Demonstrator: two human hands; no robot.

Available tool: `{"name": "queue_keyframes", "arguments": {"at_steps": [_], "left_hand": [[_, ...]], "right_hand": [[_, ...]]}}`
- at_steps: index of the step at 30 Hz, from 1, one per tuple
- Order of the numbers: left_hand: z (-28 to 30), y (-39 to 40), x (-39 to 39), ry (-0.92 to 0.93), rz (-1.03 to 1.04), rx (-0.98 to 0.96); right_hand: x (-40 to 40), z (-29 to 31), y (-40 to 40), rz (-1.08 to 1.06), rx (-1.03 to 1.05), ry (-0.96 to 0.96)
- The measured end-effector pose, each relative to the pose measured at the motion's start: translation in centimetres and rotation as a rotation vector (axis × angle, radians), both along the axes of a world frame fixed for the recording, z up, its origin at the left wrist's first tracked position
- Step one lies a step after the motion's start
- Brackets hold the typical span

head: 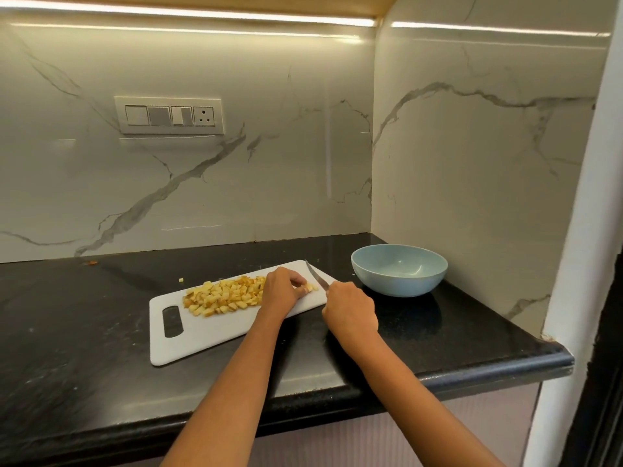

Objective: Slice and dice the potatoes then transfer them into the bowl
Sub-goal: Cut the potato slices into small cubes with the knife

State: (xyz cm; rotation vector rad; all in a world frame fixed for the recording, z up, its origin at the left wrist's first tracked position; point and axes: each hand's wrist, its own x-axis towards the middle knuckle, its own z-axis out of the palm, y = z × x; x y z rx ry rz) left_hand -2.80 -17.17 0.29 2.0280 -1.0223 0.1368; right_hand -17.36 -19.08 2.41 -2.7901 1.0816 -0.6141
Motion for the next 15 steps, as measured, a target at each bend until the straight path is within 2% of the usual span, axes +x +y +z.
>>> {"name": "queue_keyframes", "arguments": {"at_steps": [15], "left_hand": [[0.1,0.0,0.0,0.016,0.020,-0.003]], "right_hand": [[1.1,-0.6,0.5,0.050,-0.094,0.052]]}}
